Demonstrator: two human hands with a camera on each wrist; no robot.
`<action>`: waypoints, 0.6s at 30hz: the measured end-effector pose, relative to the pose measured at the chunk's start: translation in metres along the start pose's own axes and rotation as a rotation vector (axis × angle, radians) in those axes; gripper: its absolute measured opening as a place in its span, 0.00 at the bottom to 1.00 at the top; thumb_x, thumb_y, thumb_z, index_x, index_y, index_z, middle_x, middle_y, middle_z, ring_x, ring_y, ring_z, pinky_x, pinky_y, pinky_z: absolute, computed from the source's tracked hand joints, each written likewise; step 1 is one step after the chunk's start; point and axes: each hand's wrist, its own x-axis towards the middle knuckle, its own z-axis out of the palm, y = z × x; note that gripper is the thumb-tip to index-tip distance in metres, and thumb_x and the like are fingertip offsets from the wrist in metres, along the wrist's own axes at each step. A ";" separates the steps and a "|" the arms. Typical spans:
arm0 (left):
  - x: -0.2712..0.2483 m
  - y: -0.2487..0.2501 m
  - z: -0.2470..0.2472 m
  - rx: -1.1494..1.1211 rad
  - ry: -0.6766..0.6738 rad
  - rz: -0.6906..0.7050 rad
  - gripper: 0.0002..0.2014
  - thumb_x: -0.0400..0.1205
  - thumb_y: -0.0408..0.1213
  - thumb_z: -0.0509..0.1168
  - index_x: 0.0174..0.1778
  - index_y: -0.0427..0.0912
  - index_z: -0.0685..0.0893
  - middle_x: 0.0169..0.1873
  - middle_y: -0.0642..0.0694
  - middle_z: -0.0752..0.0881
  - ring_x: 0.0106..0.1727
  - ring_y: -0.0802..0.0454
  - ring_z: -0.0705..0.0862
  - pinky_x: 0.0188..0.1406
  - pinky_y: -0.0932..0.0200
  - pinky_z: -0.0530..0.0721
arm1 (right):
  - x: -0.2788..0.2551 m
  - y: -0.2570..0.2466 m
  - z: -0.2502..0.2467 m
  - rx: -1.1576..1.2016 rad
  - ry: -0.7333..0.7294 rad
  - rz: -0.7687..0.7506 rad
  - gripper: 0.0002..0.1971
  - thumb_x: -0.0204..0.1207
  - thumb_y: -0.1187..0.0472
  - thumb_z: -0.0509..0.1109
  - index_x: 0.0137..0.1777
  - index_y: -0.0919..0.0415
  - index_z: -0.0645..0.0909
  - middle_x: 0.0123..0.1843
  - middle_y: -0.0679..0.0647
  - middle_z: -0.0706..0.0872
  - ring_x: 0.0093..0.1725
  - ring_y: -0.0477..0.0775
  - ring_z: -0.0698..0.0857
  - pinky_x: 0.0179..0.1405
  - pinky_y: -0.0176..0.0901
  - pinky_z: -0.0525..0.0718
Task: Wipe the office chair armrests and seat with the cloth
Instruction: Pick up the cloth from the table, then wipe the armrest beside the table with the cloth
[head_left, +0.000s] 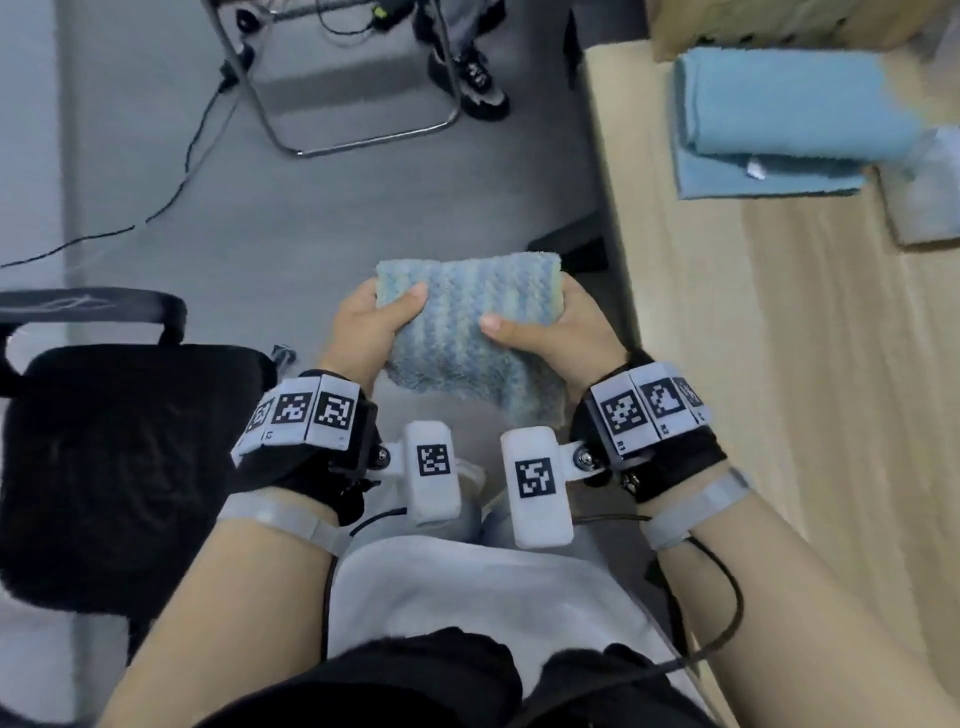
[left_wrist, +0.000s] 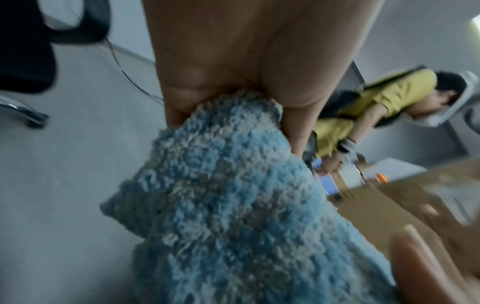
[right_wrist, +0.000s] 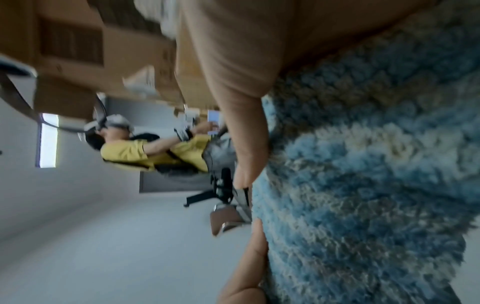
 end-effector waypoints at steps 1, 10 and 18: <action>0.002 0.000 -0.021 -0.027 0.050 -0.010 0.09 0.81 0.36 0.63 0.55 0.38 0.81 0.52 0.38 0.87 0.51 0.43 0.86 0.53 0.47 0.85 | 0.012 -0.001 0.019 -0.033 -0.078 0.009 0.21 0.67 0.78 0.72 0.60 0.71 0.76 0.54 0.62 0.86 0.52 0.56 0.87 0.51 0.47 0.87; -0.008 -0.020 -0.167 -0.342 0.389 -0.080 0.24 0.68 0.47 0.70 0.57 0.37 0.83 0.56 0.34 0.87 0.58 0.37 0.86 0.62 0.33 0.80 | 0.084 0.017 0.172 -0.263 -0.357 0.223 0.15 0.62 0.79 0.75 0.42 0.59 0.83 0.31 0.45 0.91 0.35 0.43 0.89 0.37 0.37 0.88; -0.006 -0.056 -0.239 -0.588 0.681 -0.161 0.15 0.82 0.38 0.62 0.63 0.35 0.79 0.56 0.38 0.86 0.55 0.44 0.87 0.55 0.48 0.86 | 0.147 0.057 0.267 -0.434 -0.578 0.491 0.10 0.64 0.74 0.76 0.39 0.58 0.85 0.33 0.48 0.92 0.39 0.49 0.91 0.43 0.48 0.89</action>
